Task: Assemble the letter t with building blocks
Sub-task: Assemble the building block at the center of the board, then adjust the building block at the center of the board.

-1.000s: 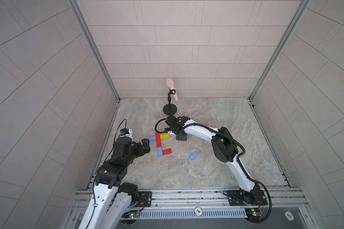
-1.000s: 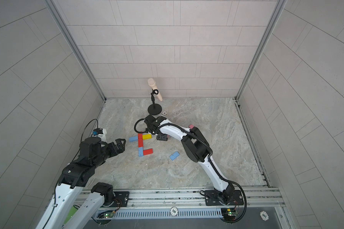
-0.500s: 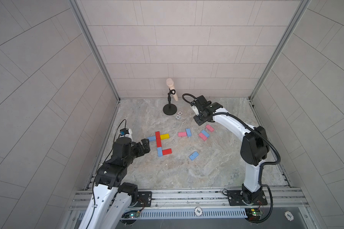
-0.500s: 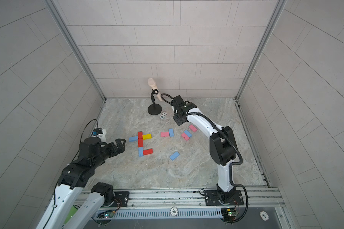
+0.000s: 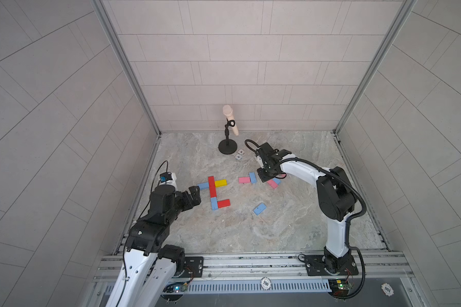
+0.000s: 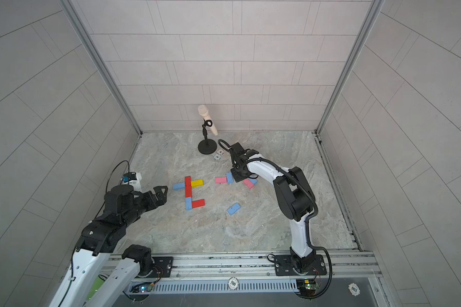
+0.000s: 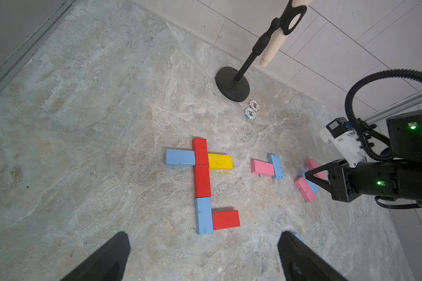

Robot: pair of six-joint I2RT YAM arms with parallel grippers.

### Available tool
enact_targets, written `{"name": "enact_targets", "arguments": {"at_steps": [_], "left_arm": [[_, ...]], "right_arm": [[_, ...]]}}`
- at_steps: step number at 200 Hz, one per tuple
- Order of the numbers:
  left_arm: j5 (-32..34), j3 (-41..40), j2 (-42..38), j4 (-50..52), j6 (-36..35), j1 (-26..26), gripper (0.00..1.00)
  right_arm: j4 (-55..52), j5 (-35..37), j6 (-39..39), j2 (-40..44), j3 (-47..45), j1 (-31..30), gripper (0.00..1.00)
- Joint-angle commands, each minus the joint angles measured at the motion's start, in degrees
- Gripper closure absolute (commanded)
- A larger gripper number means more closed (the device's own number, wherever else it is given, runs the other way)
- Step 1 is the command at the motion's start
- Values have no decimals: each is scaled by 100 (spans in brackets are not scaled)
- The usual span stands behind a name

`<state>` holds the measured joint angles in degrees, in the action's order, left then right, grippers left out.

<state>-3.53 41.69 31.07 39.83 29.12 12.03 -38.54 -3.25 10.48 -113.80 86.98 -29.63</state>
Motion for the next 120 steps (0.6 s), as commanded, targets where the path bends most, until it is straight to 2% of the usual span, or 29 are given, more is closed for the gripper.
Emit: {"name": "enact_targets", "arguments": {"at_steps": [1, 120], "left_arm": [[76, -69, -74, 51, 49, 10, 0], [162, -91, -146, 131, 50, 10, 0]], "right_arm": [[123, -107, 206, -151, -22, -48, 100], [255, -169, 340, -537, 109, -262, 100]]}}
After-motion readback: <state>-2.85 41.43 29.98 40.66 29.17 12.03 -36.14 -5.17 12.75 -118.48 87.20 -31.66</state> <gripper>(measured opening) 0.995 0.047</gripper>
